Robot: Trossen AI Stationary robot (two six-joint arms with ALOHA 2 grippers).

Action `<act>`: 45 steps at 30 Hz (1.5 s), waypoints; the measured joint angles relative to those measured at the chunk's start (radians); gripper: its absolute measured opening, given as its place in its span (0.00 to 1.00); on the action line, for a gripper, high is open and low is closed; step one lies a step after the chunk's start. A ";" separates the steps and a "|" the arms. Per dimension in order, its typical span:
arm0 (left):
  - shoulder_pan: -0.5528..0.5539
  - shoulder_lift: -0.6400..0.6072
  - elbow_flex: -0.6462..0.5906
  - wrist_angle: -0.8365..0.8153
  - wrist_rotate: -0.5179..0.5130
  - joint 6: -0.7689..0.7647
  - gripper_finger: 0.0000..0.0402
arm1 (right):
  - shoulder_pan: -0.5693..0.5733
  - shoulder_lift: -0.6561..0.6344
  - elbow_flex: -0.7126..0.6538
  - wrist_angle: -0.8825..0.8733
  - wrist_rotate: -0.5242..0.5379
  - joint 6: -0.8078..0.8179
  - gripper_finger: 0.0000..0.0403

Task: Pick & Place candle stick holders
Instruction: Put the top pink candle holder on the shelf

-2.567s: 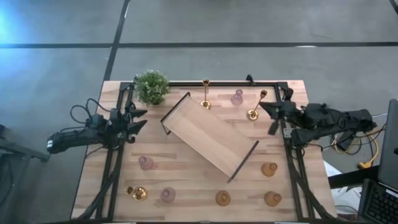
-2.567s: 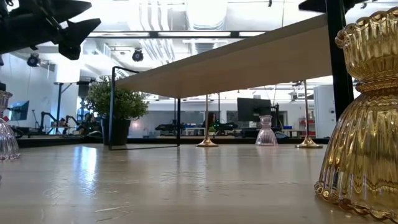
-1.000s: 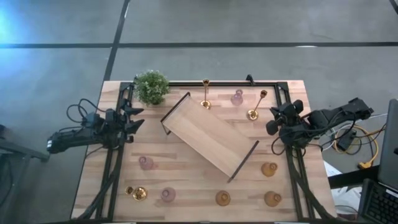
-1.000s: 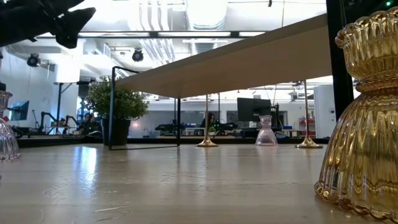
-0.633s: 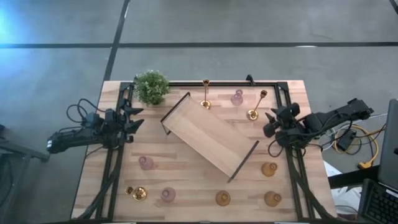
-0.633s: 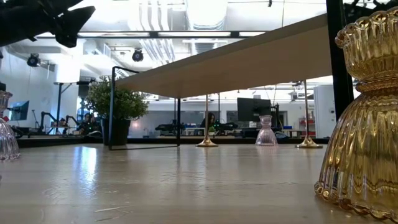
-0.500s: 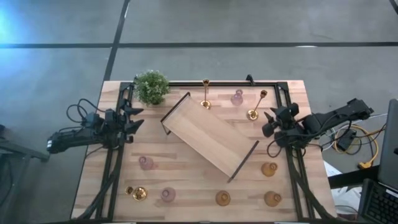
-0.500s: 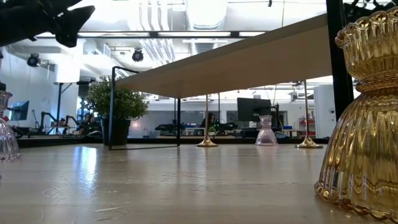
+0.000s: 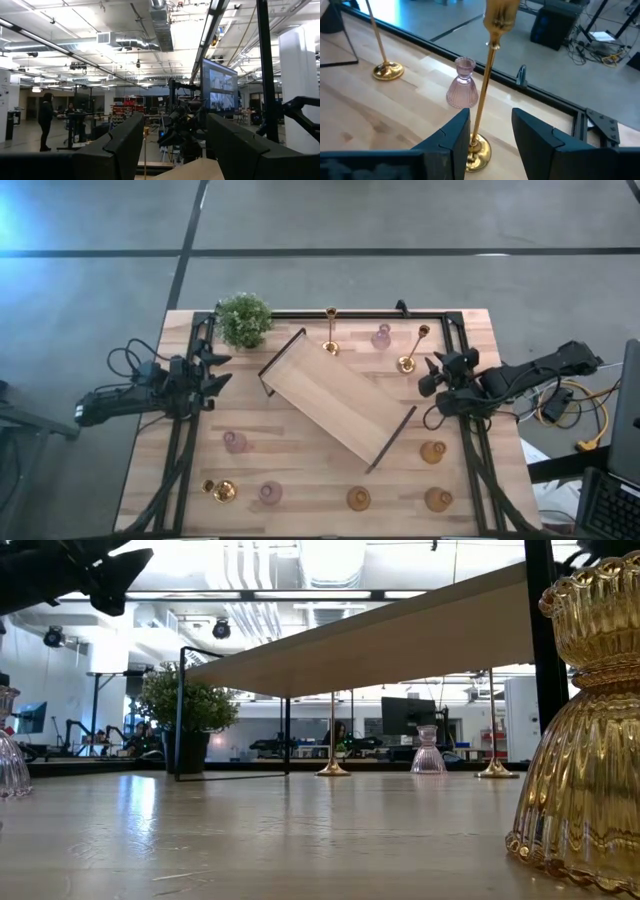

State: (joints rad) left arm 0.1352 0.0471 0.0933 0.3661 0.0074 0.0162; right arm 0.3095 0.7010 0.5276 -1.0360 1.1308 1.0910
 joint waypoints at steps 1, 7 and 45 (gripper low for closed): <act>0.000 0.000 0.000 0.000 0.000 -0.001 0.55 | -0.009 -0.001 -0.010 0.020 -0.001 -0.005 0.34; 0.000 0.000 0.000 0.000 0.000 -0.001 0.55 | -0.063 -0.001 -0.044 0.195 -0.009 -0.151 0.36; 0.000 0.001 0.000 -0.010 0.003 -0.032 0.55 | -0.153 -0.028 0.132 0.319 -0.262 -0.474 0.32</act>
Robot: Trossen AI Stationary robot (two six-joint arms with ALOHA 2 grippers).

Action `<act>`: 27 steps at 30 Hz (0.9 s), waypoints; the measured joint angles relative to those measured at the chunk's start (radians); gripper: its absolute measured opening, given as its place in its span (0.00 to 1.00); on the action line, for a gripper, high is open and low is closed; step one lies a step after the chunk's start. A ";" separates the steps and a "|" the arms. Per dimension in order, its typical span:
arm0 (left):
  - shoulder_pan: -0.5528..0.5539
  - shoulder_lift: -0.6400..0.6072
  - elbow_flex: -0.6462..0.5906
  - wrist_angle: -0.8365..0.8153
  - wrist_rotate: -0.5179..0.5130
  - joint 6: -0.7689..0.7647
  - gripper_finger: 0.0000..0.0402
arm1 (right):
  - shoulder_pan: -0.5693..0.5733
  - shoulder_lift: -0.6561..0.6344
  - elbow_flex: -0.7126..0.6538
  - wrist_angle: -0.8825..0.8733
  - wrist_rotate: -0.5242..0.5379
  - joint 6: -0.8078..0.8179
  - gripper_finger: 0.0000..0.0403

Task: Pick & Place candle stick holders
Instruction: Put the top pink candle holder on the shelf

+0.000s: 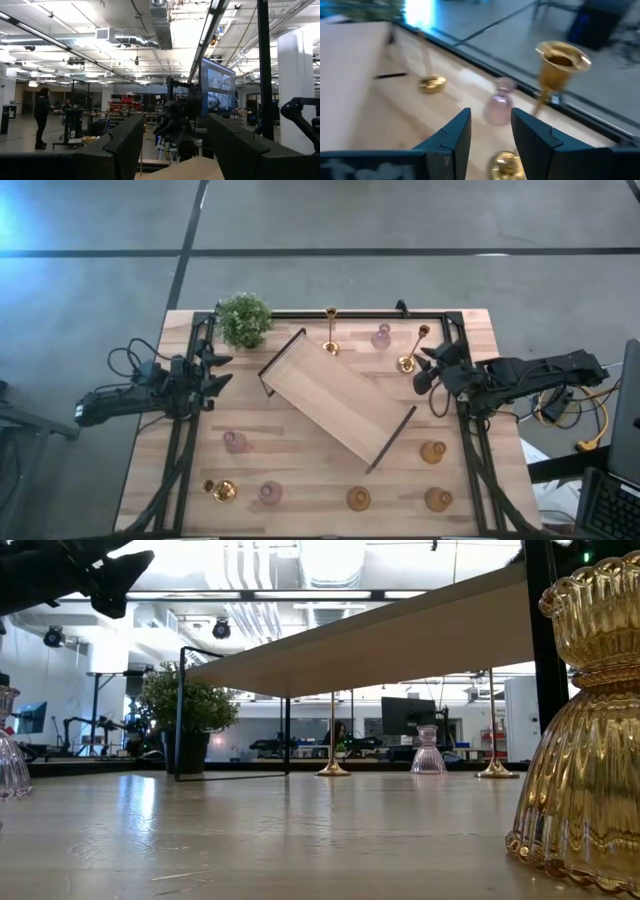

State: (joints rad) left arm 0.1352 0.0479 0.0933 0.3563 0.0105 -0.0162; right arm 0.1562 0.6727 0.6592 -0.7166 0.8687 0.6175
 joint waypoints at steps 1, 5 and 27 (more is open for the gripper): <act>0.000 0.000 0.000 0.000 0.000 0.000 0.55 | 0.000 0.005 0.025 0.001 -0.023 -0.018 0.32; 0.000 0.000 0.000 0.001 0.000 -0.001 0.55 | 0.001 0.031 0.125 0.002 -0.058 -0.114 0.31; 0.000 0.000 0.000 -0.001 0.000 -0.010 0.55 | -0.443 0.379 0.704 -0.003 -0.331 -0.693 0.26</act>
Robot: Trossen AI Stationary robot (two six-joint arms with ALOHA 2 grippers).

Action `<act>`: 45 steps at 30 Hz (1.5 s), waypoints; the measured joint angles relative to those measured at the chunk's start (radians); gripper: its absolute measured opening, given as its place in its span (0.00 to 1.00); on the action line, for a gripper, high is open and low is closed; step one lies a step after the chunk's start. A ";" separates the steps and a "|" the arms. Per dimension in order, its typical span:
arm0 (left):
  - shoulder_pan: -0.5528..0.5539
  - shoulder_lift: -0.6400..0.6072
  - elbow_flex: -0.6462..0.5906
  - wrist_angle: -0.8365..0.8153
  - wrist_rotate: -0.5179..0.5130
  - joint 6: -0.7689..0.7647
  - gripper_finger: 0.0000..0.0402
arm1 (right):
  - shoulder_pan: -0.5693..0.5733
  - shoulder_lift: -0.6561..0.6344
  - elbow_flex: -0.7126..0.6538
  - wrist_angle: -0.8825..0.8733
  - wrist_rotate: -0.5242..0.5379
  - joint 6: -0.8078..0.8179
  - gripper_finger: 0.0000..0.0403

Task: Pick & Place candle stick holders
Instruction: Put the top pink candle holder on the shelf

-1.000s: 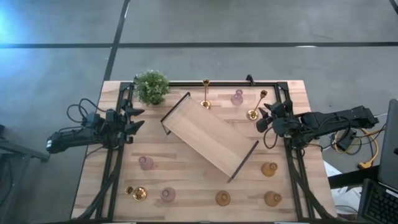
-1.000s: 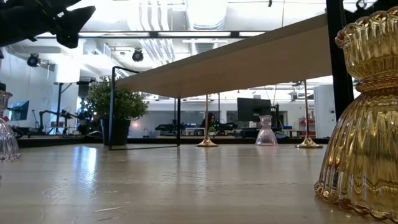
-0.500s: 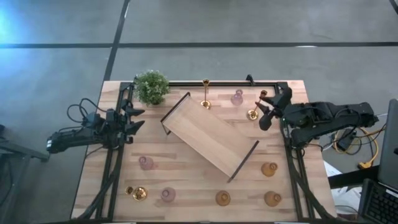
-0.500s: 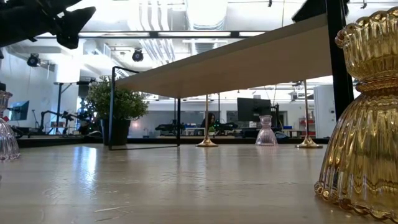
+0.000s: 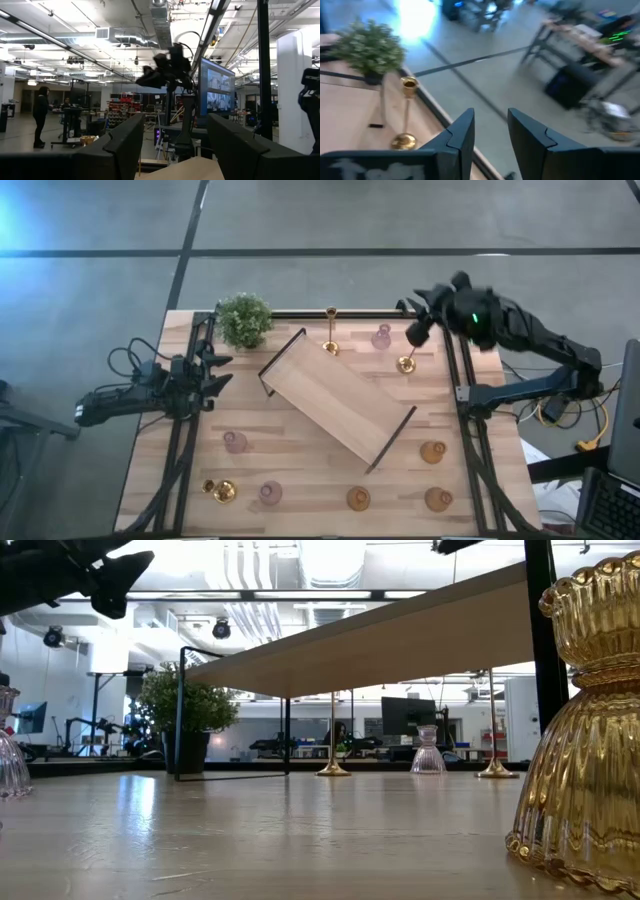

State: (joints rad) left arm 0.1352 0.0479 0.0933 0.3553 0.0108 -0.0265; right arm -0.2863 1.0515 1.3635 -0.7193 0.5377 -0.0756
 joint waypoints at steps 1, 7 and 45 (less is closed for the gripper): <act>0.000 0.000 0.000 -0.001 0.000 0.000 0.55 | -0.054 0.024 0.021 -0.004 -0.076 -0.009 0.26; 0.000 0.000 0.000 -0.017 0.000 0.000 0.55 | -0.339 0.201 0.119 -0.049 -0.398 -0.038 0.21; 0.000 0.000 0.000 -0.052 0.000 -0.026 0.55 | -0.541 0.804 0.196 -0.342 -0.583 -0.185 0.19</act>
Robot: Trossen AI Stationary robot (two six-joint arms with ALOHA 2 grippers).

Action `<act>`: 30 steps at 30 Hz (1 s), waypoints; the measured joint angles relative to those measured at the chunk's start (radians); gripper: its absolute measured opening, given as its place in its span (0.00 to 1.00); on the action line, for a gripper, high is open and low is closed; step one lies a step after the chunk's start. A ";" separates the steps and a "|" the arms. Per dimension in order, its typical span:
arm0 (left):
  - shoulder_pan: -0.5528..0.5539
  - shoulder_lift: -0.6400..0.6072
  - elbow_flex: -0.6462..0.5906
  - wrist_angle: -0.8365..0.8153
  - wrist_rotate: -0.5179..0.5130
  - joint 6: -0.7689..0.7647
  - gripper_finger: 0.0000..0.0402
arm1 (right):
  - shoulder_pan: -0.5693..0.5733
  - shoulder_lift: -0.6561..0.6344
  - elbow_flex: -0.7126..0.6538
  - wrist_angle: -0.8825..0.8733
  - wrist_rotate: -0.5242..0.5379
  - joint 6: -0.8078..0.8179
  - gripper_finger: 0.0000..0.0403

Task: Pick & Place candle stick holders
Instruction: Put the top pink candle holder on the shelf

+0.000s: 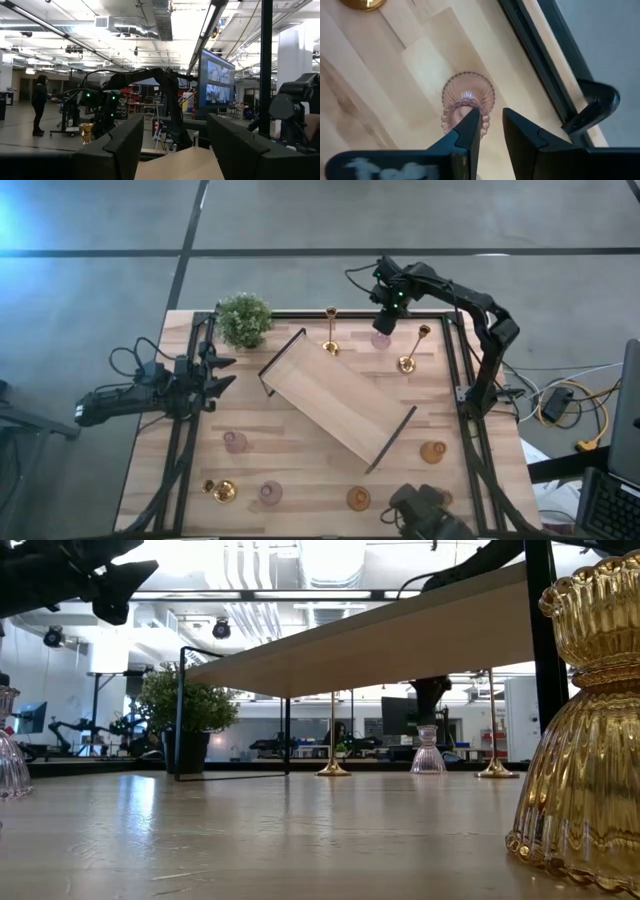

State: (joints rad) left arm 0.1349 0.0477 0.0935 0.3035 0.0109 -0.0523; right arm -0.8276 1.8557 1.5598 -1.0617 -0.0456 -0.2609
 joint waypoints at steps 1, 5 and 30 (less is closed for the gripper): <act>0.000 0.000 0.000 0.000 0.000 -0.001 0.55 | 0.000 0.001 -0.003 -0.001 0.000 0.003 0.19; 0.000 0.000 0.000 0.000 0.000 -0.003 0.55 | -0.001 0.007 -0.024 -0.011 0.000 0.013 0.19; 0.000 0.000 0.000 0.001 0.000 -0.004 0.55 | 0.001 0.002 -0.128 0.051 -0.023 -0.116 0.06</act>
State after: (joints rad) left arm 0.1352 0.0477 0.0934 0.3045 0.0105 -0.0566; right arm -0.8268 1.8580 1.4318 -1.0111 -0.0685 -0.3769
